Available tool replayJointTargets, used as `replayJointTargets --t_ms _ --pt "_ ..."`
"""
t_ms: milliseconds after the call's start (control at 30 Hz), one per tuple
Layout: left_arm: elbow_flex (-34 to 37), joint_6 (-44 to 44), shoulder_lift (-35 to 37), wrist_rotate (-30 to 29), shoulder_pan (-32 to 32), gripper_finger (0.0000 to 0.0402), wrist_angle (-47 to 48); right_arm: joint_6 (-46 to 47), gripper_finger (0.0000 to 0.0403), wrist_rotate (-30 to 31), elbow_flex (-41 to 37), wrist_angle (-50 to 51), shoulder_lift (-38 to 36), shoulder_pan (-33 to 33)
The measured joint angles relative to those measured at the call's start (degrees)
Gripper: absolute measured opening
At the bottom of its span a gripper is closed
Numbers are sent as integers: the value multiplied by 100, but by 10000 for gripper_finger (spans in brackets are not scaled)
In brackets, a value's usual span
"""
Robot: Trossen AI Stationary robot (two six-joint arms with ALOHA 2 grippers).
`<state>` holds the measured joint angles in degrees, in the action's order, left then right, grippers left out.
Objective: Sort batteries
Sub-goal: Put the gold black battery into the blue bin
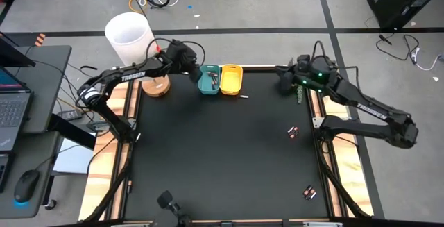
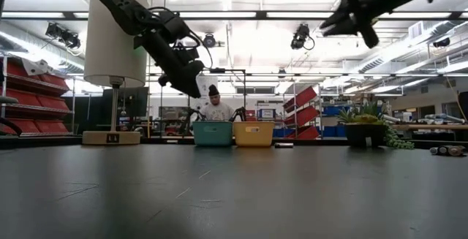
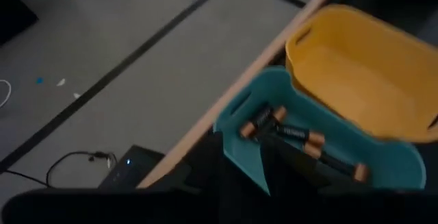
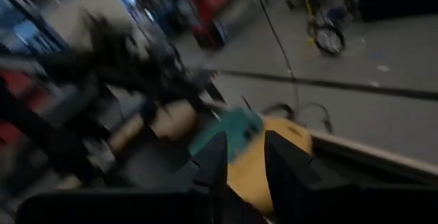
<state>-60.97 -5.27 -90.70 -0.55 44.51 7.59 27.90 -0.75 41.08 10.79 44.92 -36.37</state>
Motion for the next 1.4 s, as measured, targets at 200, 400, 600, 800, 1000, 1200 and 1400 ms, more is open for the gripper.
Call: replayJointTargets --t_ms 200,400,600,800,1000,1200,1400 --pt "0 -96 200 -7 0 115 12 -893 83 -40 -2 1942 -449 18" --pt "-2 -268 668 417 -60 115 51 -858 83 135 -2 3388 -798 235" --pt "72 -355 721 1546 -602 115 -24 154 68 938 -382 3690 -1101 813" --pt "761 -321 625 1848 -1764 115 -2073 778 52 1114 -1194 2808 -1162 1672" --pt "906 -497 -7 1644 -2728 115 -3446 964 47 2151 -1611 2111 -1140 2307" --pt "758 -397 -483 1366 -3128 115 -3651 1301 41 2921 -1624 1865 -927 2835" --pt "748 -24 -505 1324 -3318 115 -2619 1119 41 2944 -1624 921 -58 3360"
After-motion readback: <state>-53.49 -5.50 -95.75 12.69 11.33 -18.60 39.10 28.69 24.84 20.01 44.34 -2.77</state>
